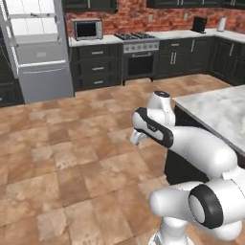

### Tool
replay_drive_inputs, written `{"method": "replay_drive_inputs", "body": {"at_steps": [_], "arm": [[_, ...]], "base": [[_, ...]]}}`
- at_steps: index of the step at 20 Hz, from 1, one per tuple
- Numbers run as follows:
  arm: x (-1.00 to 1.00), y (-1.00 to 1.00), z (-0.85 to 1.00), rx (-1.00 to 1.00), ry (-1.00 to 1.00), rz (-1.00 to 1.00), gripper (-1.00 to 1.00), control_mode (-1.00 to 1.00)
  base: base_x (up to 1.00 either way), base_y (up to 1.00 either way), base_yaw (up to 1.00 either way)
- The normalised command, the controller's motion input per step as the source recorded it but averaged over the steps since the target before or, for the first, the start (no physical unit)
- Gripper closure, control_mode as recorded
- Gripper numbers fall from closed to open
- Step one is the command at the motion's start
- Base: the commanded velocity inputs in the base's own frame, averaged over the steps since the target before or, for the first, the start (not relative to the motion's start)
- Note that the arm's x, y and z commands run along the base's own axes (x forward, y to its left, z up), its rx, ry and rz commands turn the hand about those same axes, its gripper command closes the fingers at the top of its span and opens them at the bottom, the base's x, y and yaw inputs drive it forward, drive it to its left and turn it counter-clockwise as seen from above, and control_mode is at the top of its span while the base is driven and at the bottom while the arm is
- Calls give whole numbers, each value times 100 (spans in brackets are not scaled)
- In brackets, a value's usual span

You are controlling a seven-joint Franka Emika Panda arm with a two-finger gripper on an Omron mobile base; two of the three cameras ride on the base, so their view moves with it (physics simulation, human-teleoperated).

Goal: Gather the lemon wedge and tomato from the fridge and place them on a tray on the dining counter. Then gather the fishs from the fridge and place them on the other tray.

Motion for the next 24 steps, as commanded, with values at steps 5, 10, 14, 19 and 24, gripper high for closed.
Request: {"method": "replay_drive_inputs", "body": {"at_steps": [5, 10, 14, 19, 24], "arm": [[0, 0, 0, 0, 0, 0, -100, 100], [0, 0, 0, 0, 0, 0, -100, 100], [0, 0, 0, 0, 0, 0, -100, 100], [0, 0, 0, 0, 0, 0, -100, 100], [0, 0, 0, 0, 0, 0, -100, 100]], "base": [[81, 73, 0], [75, 75, 0], [68, 57, 0], [66, 53, 0], [69, 50, 0]]}}
